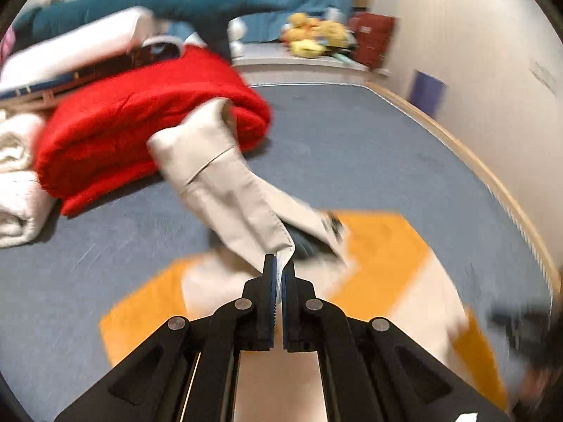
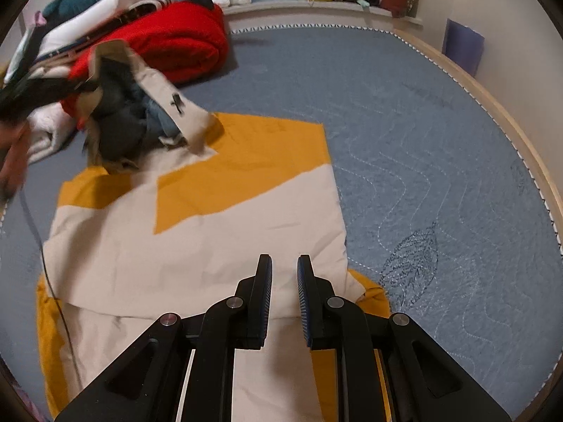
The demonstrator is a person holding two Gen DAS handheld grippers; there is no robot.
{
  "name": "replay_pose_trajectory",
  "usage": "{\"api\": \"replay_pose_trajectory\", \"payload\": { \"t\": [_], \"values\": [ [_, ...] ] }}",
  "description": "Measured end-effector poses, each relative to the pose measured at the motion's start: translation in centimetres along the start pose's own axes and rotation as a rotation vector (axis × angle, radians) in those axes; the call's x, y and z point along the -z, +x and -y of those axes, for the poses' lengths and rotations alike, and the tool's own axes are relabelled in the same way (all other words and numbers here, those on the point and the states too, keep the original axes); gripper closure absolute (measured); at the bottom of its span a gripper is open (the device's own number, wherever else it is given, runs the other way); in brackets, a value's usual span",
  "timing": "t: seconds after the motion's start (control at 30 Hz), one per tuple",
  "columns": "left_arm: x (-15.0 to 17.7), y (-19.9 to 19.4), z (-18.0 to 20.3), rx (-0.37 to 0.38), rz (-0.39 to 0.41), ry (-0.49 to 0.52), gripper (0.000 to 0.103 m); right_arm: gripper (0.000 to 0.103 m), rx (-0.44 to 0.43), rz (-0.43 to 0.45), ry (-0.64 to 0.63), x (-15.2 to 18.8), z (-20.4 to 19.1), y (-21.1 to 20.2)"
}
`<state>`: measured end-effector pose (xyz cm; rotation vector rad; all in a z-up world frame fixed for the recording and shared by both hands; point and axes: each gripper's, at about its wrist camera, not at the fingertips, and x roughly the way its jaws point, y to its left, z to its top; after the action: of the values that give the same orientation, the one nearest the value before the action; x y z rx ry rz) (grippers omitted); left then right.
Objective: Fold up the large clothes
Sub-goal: 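Grasp the hood with the left tool and lift it, then fold the held hood down onto the jacket body with the left tool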
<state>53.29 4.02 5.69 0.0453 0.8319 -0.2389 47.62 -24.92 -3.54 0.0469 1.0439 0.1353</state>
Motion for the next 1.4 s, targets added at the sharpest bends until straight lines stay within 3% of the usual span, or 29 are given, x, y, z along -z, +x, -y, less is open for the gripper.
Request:
{"api": "replay_pose_trajectory", "payload": {
  "t": [0.13, 0.23, 0.3, 0.4, 0.47, 0.53, 0.57, 0.63, 0.73, 0.83, 0.9, 1.0, 1.1, 1.2, 1.23, 1.3, 1.33, 1.4],
  "values": [
    [10.2, -4.8, 3.7, -0.050, -0.038, 0.051, 0.103, 0.087, -0.023, 0.025, 0.015, 0.1, -0.3, -1.6],
    [17.3, -5.3, 4.1, -0.039, -0.141, -0.081, 0.101, 0.087, -0.042, 0.033, 0.031, 0.3, -0.6, -2.3],
    [19.7, -6.0, 3.4, -0.034, -0.146, -0.193, 0.097, 0.087, -0.048, 0.036, 0.035, 0.4, -0.7, -2.6],
    [21.1, -6.5, 1.0, -0.017, -0.101, -0.385, 0.092, 0.087, -0.050, 0.038, 0.032, 0.8, -1.0, -2.7],
    [20.0, -6.0, -1.1, 0.019, -0.076, -0.489, 0.089, 0.087, -0.055, 0.040, 0.032, 0.9, -1.2, -2.7],
    [18.8, -5.1, -3.0, 0.026, -0.025, -0.512, 0.060, 0.087, -0.061, 0.039, 0.032, 0.9, -1.6, -2.3],
    [18.4, -4.0, -4.1, 0.013, -0.032, -0.518, 0.056, 0.087, -0.067, 0.036, 0.033, 0.9, -1.7, -2.1],
    [18.6, -1.9, -6.3, 0.020, -0.061, -0.584, 0.057, 0.087, -0.088, 0.034, 0.036, 0.8, -2.2, -1.7],
    [19.7, 0.1, -8.9, 0.072, -0.033, -0.741, 0.057, 0.087, -0.143, 0.029, 0.031, 0.7, -3.1, -1.1],
    [20.0, 2.1, -9.5, 0.136, -0.047, -0.822, 0.057, 0.084, -0.206, 0.014, 0.012, 0.5, -4.3, -0.3],
    [19.8, 2.7, -9.1, 0.120, -0.043, -0.803, 0.061, 0.076, -0.239, 0.011, 0.001, 0.5, -5.0, 0.1],
    [19.1, 2.9, -8.1, 0.126, -0.028, -0.765, 0.098, 0.067, -0.271, 0.013, -0.022, 0.6, -6.1, 0.7],
    [16.8, 0.7, -5.7, 0.090, 0.032, -0.629, 0.102, 0.063, -0.297, 0.023, -0.034, 0.4, -6.7, 1.1],
    [13.8, -2.2, -0.7, 0.137, 0.122, -0.397, 0.102, 0.063, -0.315, 0.049, -0.018, 0.1, -6.6, 1.0],
    [13.0, -2.7, 2.5, 0.159, 0.121, -0.255, 0.102, 0.063, -0.326, 0.064, -0.002, 0.0, -6.2, 0.7],
    [13.4, -1.3, 6.7, 0.207, 0.022, -0.084, 0.102, 0.063, -0.358, 0.092, 0.041, -0.3, -5.5, 0.3],
    [14.1, 0.1, 8.2, 0.240, -0.059, -0.036, 0.101, 0.063, -0.375, 0.101, 0.061, -0.4, -5.1, 0.2],
    [16.2, 3.7, 9.9, 0.237, -0.261, -0.004, 0.098, 0.059, -0.394, 0.109, 0.083, -0.4, -4.6, 0.2]
  ]
}}
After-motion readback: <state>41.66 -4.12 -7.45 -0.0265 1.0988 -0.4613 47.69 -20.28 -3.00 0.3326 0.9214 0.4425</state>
